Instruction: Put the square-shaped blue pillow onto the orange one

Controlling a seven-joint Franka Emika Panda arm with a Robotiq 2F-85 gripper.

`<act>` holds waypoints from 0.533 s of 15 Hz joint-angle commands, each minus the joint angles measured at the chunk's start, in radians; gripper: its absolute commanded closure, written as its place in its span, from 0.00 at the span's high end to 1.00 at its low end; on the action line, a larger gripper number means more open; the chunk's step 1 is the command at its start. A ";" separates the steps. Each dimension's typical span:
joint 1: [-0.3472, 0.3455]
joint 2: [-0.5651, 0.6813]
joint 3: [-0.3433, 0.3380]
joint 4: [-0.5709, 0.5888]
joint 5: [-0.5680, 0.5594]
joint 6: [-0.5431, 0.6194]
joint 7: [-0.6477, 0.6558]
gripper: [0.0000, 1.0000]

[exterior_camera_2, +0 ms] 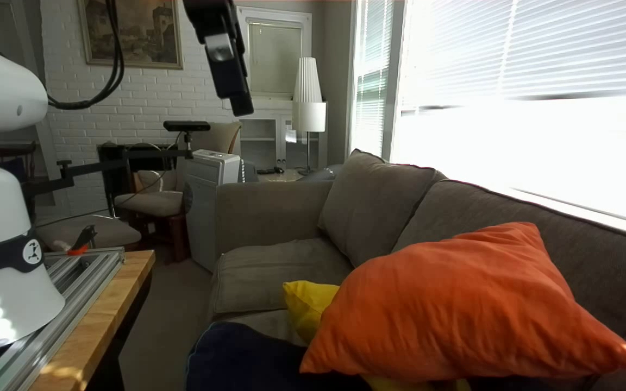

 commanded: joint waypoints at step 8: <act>-0.085 0.150 -0.050 -0.061 -0.140 0.487 0.044 1.00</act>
